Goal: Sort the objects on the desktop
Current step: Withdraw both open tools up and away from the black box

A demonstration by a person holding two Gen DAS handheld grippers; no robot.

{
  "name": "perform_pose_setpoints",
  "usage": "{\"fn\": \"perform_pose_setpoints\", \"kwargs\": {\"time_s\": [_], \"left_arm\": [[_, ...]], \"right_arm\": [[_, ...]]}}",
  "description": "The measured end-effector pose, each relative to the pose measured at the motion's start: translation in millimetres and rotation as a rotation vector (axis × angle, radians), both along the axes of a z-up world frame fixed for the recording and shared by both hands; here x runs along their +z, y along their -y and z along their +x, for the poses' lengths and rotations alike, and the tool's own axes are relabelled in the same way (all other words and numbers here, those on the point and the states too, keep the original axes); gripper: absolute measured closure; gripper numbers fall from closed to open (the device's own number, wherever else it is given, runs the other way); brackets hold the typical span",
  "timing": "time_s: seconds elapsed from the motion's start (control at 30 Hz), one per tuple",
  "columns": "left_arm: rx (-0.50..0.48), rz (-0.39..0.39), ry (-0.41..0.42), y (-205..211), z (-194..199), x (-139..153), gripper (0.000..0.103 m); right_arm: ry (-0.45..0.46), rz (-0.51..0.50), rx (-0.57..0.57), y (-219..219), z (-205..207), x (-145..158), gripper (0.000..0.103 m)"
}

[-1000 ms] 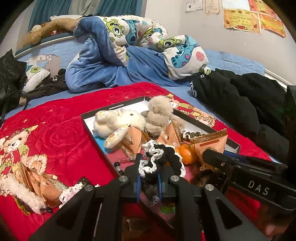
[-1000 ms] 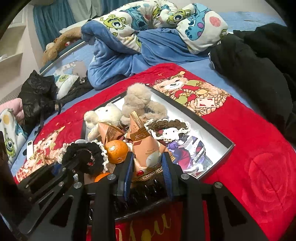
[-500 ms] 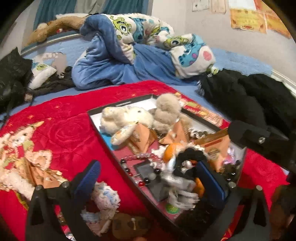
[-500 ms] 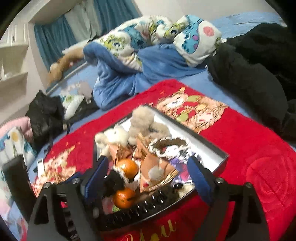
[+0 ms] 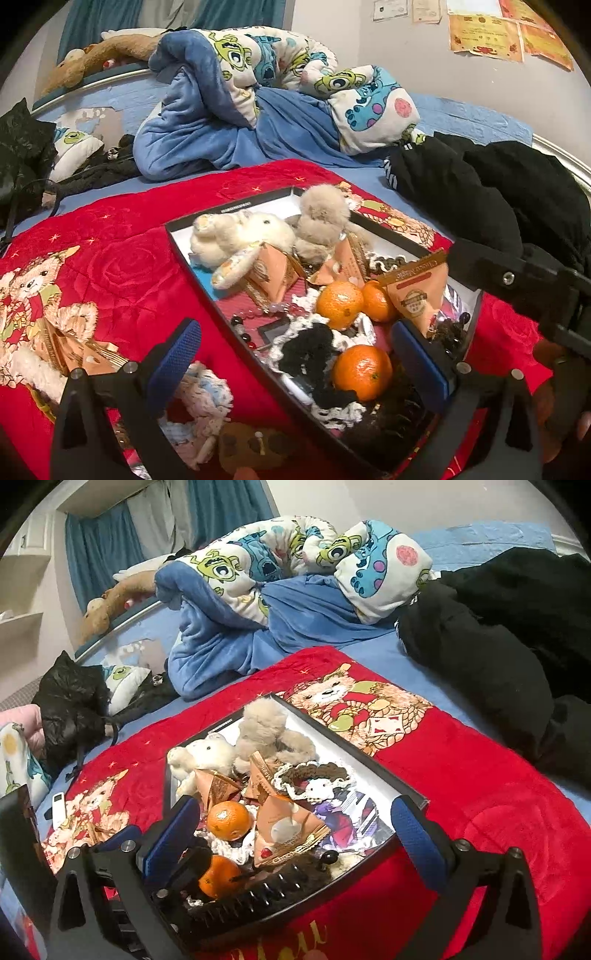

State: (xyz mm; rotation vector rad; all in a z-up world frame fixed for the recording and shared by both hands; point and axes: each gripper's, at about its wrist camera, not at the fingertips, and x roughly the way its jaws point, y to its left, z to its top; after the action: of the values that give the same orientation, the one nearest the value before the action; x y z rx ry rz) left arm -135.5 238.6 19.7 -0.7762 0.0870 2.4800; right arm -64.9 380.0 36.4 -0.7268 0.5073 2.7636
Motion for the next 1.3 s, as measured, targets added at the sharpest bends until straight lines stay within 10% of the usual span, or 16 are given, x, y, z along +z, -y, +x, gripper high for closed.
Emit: {"fn": "perform_pose_setpoints", "kwargs": {"time_s": [0.5, 0.87, 1.3], "left_arm": [[0.193, 0.057, 0.035, 86.3, -4.6, 54.4, 0.0], [0.282, -0.006, -0.152, 155.2, 103.1, 120.1, 0.0], [0.288, -0.028, -0.126, 213.3, 178.3, 32.2, 0.0]], "right_arm": [[-0.123, -0.038, -0.034, -9.0, 24.3, 25.7, 0.0], [-0.239, 0.104, 0.096, 48.1, 81.5, 51.1, 0.0], [-0.1, 0.149, 0.171, 120.0, 133.8, -5.0, 0.0]]}}
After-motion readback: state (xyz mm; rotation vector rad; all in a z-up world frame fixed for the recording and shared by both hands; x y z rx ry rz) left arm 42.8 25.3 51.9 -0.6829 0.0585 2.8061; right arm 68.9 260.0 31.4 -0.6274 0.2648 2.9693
